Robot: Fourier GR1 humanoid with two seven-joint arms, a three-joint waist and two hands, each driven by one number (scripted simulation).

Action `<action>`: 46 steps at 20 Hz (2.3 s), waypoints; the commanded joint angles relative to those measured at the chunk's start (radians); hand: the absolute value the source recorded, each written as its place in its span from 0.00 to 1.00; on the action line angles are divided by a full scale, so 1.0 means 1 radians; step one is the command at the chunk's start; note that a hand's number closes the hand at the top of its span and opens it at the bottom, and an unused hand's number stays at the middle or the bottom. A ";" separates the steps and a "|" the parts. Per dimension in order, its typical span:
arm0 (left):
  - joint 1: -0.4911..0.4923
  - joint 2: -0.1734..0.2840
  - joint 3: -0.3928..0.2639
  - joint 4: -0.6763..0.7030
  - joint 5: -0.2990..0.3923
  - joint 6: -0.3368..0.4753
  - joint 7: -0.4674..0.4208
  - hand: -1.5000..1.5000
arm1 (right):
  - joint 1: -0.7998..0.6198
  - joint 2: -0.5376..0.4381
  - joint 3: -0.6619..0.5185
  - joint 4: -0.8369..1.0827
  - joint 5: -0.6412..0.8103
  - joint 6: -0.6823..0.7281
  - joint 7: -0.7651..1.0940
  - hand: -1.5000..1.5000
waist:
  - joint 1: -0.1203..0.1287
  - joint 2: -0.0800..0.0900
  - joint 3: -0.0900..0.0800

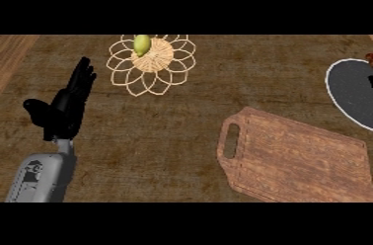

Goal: Pick the croissant from the cutting board and place it in the pan

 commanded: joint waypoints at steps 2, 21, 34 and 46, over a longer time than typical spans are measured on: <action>0.028 -0.025 -0.026 -0.009 -0.003 -0.009 -0.023 0.50 | -0.070 -0.089 -0.043 0.223 -0.008 -0.061 -0.085 1.00 | 0.029 0.010 0.002; -0.010 0.002 0.009 -0.036 0.006 0.003 0.046 0.50 | -0.092 -0.130 -0.240 0.484 -0.246 0.205 -0.325 0.00 | -0.007 -0.003 0.003; 0.035 0.030 0.049 -0.038 0.011 -0.005 0.041 0.50 | 0.162 -0.318 -0.338 0.529 -0.424 0.744 -0.568 0.00 | -0.056 -0.022 -0.002; 0.053 0.023 0.074 0.007 0.025 -0.020 -0.004 0.50 | 0.329 -0.353 -0.285 0.389 -0.518 0.899 -0.540 0.00 | -0.076 -0.030 -0.008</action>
